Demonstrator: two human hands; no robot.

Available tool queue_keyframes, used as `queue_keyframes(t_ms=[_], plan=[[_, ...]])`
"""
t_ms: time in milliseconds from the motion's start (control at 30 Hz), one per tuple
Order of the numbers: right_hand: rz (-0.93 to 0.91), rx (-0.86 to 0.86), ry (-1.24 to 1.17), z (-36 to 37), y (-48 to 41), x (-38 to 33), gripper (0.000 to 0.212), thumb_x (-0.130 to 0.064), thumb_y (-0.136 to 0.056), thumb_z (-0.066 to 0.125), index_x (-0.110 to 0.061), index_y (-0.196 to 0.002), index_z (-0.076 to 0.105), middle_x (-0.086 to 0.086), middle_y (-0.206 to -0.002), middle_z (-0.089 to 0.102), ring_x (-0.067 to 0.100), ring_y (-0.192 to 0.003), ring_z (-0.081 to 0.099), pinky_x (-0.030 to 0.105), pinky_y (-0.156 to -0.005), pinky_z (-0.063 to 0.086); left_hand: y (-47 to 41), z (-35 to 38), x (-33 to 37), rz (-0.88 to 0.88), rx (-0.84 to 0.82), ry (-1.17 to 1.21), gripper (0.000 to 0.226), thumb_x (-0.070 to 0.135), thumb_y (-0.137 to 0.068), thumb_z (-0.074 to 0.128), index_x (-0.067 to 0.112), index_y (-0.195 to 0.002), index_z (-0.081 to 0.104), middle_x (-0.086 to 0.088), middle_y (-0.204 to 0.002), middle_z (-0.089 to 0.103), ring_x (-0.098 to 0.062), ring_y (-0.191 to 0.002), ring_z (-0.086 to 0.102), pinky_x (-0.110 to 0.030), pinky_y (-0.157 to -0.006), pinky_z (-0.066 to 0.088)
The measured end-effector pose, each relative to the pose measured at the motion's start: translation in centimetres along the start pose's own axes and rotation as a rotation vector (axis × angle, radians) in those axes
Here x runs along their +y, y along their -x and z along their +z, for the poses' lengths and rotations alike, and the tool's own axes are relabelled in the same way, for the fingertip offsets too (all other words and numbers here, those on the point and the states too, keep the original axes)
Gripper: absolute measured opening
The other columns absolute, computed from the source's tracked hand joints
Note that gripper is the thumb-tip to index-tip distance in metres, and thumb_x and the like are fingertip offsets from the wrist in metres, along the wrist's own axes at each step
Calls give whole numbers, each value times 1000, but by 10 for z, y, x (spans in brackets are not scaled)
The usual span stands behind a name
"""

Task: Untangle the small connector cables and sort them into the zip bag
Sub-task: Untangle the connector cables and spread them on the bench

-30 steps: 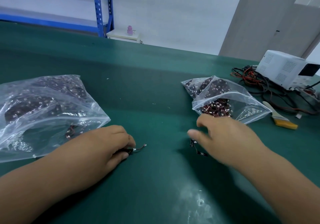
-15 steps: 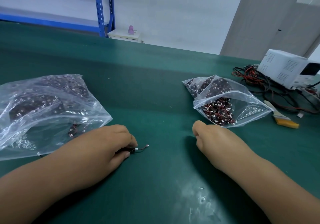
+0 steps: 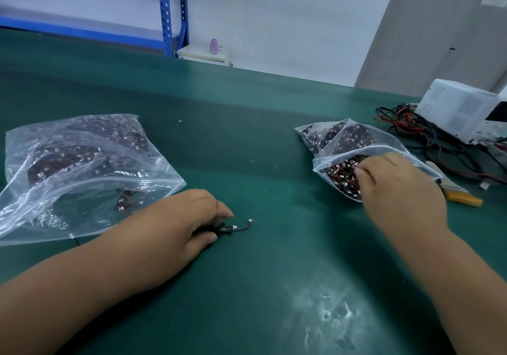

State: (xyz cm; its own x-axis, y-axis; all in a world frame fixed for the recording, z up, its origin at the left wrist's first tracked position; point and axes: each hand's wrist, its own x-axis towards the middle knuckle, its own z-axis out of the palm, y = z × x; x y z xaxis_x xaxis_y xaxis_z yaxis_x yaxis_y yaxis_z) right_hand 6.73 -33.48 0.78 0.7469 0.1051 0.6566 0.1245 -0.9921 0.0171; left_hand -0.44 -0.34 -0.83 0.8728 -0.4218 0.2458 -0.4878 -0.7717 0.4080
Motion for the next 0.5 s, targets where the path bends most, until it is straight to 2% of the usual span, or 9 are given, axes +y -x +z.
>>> queue_keyframes(t_ms=[133,200,267,333,400,500], plan=[[30,92,-15,-6,8,-12,15,-19,-95,60,-14,-83,68,6,-80,59,35,-66,57,33,-51,43,5,-3,-3,-26,-1,-56,52,31,-82,64,47,-129,47,37,-119,40,16,-115,39,1,-89,28],[-72,87,-69,-10,14,-27,20,-22,-96,54,-15,-83,67,4,-79,59,34,-69,58,35,-53,46,8,-4,-5,-57,-28,-123,61,39,-74,52,49,-133,39,38,-121,34,16,-117,35,1,-88,27],[-220,-27,-210,-13,25,-50,25,-31,-95,51,-16,-88,69,3,-80,62,32,-73,61,39,-59,51,10,-3,-6,-79,-45,-179,60,44,-73,46,47,-132,39,35,-117,35,11,-113,38,-2,-85,29],[-266,-293,-415,-14,36,-79,36,-46,-93,48,-21,-104,71,-2,-90,64,26,-85,64,39,-72,54,9,-1,-6,-87,-48,-191,47,49,-80,46,47,-127,43,32,-111,36,9,-106,42,-6,-83,34],[-261,-518,-492,-13,42,-104,54,-65,-87,39,-30,-121,63,-10,-100,58,17,-95,61,38,-79,52,7,0,-4,-74,-64,-175,36,53,-87,46,46,-122,48,27,-107,39,7,-101,46,-13,-87,40],[-326,-544,-431,-4,42,-128,61,-73,-80,31,-31,-115,57,-9,-95,49,14,-89,55,36,-70,47,3,0,-2,-54,-93,-162,29,53,-92,46,44,-119,50,22,-104,41,4,-98,48,-24,-90,44]])
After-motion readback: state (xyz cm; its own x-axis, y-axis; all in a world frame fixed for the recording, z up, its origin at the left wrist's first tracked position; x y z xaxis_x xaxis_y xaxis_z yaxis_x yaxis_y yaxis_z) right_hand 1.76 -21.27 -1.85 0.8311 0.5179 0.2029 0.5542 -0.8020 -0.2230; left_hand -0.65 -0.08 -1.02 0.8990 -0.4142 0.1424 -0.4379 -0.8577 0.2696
